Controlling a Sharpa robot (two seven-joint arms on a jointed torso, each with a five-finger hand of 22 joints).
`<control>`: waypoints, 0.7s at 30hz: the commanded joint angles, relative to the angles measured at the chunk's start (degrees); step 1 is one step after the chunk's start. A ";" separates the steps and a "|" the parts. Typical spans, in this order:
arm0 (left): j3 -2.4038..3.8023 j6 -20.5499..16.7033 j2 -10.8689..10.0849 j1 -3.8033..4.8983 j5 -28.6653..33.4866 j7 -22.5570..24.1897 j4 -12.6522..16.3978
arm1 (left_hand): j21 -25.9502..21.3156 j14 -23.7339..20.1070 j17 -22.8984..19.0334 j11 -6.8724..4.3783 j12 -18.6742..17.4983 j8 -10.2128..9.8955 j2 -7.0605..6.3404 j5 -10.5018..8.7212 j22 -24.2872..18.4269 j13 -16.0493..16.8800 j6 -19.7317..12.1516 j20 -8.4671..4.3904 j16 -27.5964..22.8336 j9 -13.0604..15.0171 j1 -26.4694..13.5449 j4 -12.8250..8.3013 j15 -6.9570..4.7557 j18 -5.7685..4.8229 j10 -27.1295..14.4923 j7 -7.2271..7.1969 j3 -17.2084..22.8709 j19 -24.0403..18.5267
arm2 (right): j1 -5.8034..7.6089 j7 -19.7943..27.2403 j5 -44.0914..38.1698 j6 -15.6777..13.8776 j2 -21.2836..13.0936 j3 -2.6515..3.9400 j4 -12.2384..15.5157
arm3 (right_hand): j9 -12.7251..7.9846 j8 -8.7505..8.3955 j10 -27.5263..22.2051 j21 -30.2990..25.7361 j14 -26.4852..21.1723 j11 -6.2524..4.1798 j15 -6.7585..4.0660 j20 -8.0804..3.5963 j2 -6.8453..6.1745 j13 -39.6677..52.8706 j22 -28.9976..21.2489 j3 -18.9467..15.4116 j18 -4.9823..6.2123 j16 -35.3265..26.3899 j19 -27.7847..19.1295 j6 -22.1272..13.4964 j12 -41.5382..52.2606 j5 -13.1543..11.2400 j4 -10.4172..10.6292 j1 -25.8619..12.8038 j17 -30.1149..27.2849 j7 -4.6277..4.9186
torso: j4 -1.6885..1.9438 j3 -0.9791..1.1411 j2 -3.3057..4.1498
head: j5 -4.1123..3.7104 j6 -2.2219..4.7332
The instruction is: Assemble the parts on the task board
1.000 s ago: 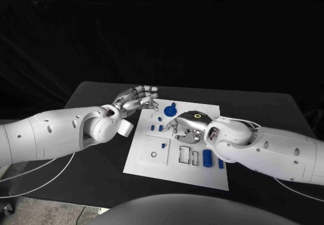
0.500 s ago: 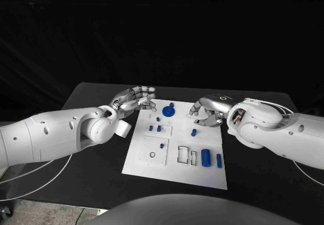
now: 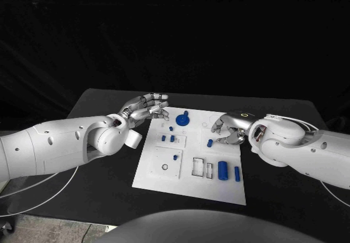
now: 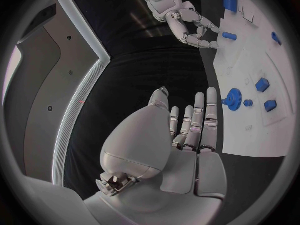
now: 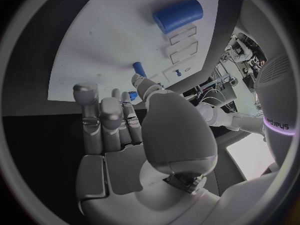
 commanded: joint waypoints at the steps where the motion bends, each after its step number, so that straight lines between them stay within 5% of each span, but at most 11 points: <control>1: 0.03 1.02 0.03 0.00 -0.19 0.11 0.13 | -0.35 -0.38 -0.09 0.44 0.29 -0.17 0.62 0.33 0.07 -0.08 0.31 0.11 0.23 -0.09 0.02 0.03 0.09 -0.10 -0.13 0.09 0.43 0.08 | -0.45 0.08 -0.37 1.74 0.22 0.02 -0.32 | -0.19 -0.38 0.51 -0.08 -0.02 0.01 0.46 0.16 -0.17 -0.19 4.82 -0.38 -0.74 0.15 0.23 -0.56 -0.32 -0.28 -0.02 0.10 -0.11 0.01 | 0.01 -0.01 -0.01 | 0.14 0.01; 10: 0.03 1.24 0.19 -0.05 -0.19 0.02 -0.11 | -0.42 -0.46 -0.21 0.52 0.40 -0.30 0.97 0.73 0.21 -0.39 0.35 0.09 0.33 -0.44 0.46 -0.13 0.15 -0.17 -0.18 0.06 0.67 0.03 | -1.43 0.99 0.38 3.33 1.19 0.02 -1.02 | -1.20 -1.12 2.13 -0.73 -0.42 0.19 0.70 0.47 0.18 -1.64 4.70 -0.13 -0.60 -0.28 0.13 -0.91 -1.54 1.88 -0.55 2.07 -1.10 0.05 | -0.04 0.01 -0.05 | 0.13 0.01; 21: 0.03 1.45 0.20 -0.08 -0.19 -0.35 -0.10 | -0.47 -0.51 -0.30 0.58 0.47 -0.38 1.17 1.07 0.33 -0.63 0.38 0.07 0.42 -0.69 0.77 -0.25 0.19 -0.23 -0.22 0.06 0.84 0.00 | -2.73 3.89 1.20 0.67 2.79 0.03 -2.21 | -1.89 -0.88 6.42 -0.22 -0.23 -0.12 0.59 0.44 0.40 -3.24 4.84 0.63 -0.64 0.03 0.40 0.51 -2.49 2.37 -0.13 2.79 -1.05 0.34 | -0.03 -0.01 -0.02 | 0.24 0.01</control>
